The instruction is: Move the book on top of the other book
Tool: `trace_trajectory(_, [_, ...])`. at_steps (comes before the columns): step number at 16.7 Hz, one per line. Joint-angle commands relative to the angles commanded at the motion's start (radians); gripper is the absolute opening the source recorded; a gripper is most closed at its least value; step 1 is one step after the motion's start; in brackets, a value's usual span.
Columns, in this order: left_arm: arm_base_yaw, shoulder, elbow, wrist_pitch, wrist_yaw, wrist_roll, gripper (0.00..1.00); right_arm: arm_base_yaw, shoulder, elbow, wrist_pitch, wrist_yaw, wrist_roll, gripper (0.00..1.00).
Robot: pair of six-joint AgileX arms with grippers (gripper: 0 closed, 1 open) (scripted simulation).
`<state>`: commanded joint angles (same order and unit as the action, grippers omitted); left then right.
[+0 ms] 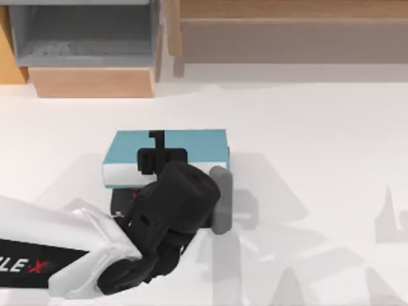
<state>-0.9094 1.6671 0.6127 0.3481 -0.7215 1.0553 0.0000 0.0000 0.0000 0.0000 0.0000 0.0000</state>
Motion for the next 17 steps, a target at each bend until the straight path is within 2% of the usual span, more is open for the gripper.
trace_trajectory(13, [0.009, 0.024, 0.003, 0.017, 0.010, 0.012, 0.00, 0.000, 0.000, 0.000, 0.000, 0.000, 0.000, 1.00])
trace_trajectory(17, [0.009, 0.024, 0.003, 0.017, 0.010, 0.012, 0.30, 0.000, 0.000, 0.000, 0.000, 0.000, 0.000, 1.00])
